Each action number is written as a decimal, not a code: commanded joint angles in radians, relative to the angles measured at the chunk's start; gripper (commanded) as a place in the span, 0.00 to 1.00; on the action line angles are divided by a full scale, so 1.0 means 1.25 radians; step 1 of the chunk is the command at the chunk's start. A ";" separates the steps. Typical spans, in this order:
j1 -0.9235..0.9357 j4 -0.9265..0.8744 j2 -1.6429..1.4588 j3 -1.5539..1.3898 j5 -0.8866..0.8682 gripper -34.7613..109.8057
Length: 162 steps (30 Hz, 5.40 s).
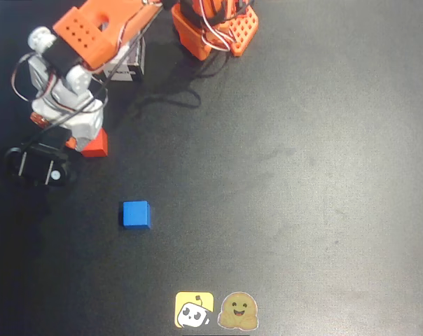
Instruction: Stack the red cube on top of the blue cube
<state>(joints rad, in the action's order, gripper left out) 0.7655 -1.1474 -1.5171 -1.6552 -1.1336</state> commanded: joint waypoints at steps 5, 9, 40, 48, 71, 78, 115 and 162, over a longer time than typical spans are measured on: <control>-0.013 0.015 0.009 0.042 0.002 0.24; -0.015 0.053 -0.002 0.048 0.156 0.24; -0.058 0.032 -0.026 0.005 0.227 0.24; -0.012 0.031 -0.119 -0.102 0.247 0.24; -0.016 0.034 -0.125 -0.201 0.258 0.37; -0.018 0.044 -0.117 -0.204 0.264 0.39; -0.016 0.136 -0.028 -0.255 0.234 0.24; -0.297 0.059 -0.166 -0.112 -0.096 0.24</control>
<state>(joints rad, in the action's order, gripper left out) 0.3942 -1.0891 -1.7457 -1.8776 -1.2471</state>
